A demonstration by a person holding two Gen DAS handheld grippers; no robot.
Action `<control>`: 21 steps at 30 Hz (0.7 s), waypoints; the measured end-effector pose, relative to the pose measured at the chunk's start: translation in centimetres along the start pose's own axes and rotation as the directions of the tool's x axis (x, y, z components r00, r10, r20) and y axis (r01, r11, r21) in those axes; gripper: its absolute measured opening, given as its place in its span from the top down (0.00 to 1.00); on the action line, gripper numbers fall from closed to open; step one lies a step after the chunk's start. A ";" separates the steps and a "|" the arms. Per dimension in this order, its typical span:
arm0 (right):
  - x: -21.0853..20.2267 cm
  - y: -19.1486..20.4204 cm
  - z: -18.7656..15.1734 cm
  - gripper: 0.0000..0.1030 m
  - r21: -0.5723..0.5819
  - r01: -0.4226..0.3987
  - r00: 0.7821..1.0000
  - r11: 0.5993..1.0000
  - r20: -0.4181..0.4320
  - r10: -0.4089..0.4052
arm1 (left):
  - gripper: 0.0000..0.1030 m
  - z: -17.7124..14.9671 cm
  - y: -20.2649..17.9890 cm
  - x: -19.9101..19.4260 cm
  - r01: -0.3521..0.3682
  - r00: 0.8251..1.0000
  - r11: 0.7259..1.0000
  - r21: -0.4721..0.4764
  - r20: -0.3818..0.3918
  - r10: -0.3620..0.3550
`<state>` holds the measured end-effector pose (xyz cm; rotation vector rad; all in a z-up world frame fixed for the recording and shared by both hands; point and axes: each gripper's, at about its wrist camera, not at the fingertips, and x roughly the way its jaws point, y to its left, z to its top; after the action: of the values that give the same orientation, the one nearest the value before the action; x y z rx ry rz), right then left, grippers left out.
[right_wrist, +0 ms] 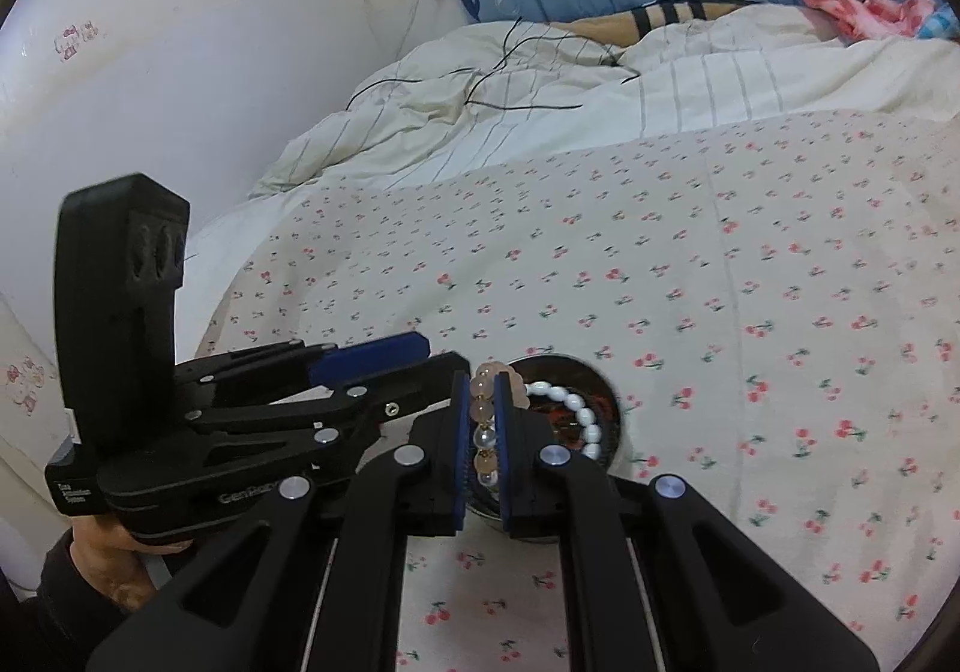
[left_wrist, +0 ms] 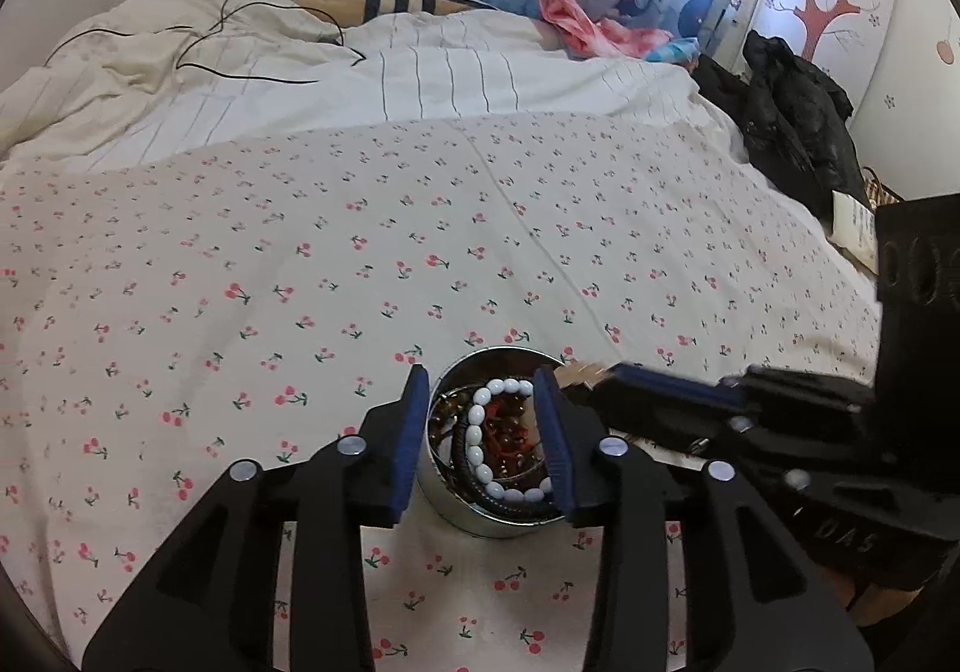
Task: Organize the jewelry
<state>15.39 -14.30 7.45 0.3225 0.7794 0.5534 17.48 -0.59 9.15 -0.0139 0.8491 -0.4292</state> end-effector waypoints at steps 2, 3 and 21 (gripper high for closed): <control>0.8 -0.1 0.0 0.92 0.017 -0.017 1.000 1.000 -0.017 0.017 | 0.63 0.0 0.2 -0.1 -0.015 1.000 1.000 -0.008 0.002 0.015; 1.2 -0.3 0.1 0.92 0.020 -0.015 1.000 1.000 -0.027 0.015 | 0.63 0.0 0.3 -0.1 -0.024 1.000 1.000 -0.009 0.002 0.024; -0.8 -2.7 -2.2 0.41 -0.020 0.343 0.939 0.939 0.028 -0.343 | 0.11 -2.1 1.0 -0.7 -0.154 0.987 0.986 -0.056 0.031 0.156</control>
<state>14.24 -16.85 5.14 0.1640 0.7844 0.2287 15.88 0.88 8.09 -0.0042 0.8199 -0.2593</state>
